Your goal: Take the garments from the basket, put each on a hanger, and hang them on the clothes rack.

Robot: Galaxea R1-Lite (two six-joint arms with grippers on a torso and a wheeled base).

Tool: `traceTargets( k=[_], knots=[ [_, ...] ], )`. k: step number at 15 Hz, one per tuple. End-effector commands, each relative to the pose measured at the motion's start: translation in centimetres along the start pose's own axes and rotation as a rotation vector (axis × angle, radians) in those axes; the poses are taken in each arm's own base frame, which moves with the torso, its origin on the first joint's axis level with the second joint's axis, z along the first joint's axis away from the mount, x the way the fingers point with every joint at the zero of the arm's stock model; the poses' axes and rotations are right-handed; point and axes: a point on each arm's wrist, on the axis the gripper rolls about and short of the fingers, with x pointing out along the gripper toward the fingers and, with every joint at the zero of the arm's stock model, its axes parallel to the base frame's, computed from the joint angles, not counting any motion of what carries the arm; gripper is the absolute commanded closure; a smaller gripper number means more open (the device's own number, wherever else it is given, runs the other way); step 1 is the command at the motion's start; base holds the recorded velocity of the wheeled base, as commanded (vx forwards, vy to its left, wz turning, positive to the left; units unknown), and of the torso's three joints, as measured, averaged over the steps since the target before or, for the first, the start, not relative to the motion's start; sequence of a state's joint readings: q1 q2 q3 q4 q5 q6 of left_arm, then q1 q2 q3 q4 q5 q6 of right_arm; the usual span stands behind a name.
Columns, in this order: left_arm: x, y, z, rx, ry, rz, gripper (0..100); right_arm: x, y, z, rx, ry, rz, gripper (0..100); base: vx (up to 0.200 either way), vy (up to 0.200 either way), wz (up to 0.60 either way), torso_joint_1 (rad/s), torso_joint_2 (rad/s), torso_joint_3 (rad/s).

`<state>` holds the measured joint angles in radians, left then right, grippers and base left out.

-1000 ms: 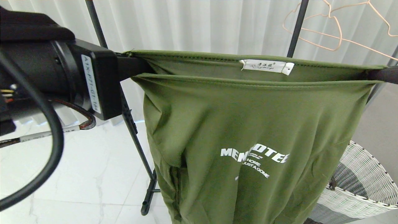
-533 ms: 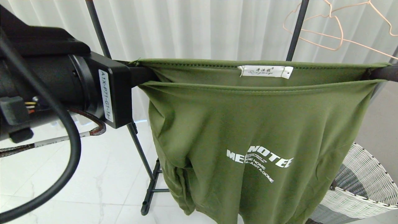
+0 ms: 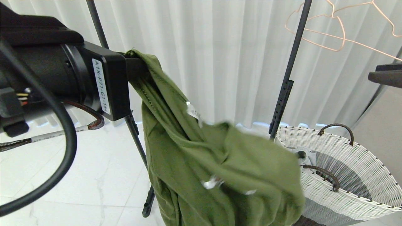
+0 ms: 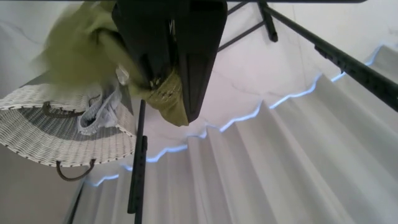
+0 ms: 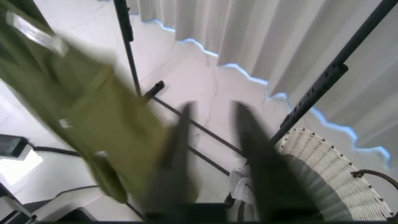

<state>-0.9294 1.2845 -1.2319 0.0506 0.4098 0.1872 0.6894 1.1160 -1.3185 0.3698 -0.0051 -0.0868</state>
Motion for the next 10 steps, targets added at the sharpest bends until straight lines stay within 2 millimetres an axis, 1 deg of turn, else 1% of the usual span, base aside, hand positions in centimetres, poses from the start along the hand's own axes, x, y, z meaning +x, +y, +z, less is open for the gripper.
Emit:
traceTargets(
  k=[1, 5, 6, 7, 8, 10],
  knots=[
    [0.0, 0.0, 0.0, 0.000, 0.000, 0.000, 100, 0.1, 0.0, -0.1, -0.001, 0.003, 0.003, 0, 0.000, 0.000, 0.00, 0.000, 0.00, 0.000],
    [0.0, 0.0, -0.2, 0.004, 0.006, 0.003, 100, -0.2, -0.1, -0.3, 0.001, 0.015, -0.017, 0, 0.000, 0.000, 0.00, 0.000, 0.00, 0.000],
    [-0.3, 0.1, -0.4, 0.006, 0.009, 0.004, 100, -0.3, -0.5, -0.5, 0.005, 0.045, -0.077, 0, 0.000, 0.000, 0.00, 0.000, 0.00, 0.000],
    [-0.6, 0.3, -0.7, 0.009, 0.017, 0.009, 100, -0.3, -1.2, -1.0, 0.006, 0.107, -0.183, 0, 0.000, 0.000, 0.00, 0.000, 0.00, 0.000],
    [-0.9, 0.9, -1.3, 0.019, 0.039, 0.031, 100, -0.5, -2.0, -1.8, 0.002, 0.189, -0.299, 0, 0.000, 0.000, 0.00, 0.000, 0.00, 0.000],
    [-1.1, 2.3, -2.5, 0.081, 0.093, 0.102, 100, -1.0, -3.0, -2.8, 0.010, 0.259, -0.408, 0, 0.000, 0.000, 0.00, 0.000, 0.00, 0.000]
  ],
)
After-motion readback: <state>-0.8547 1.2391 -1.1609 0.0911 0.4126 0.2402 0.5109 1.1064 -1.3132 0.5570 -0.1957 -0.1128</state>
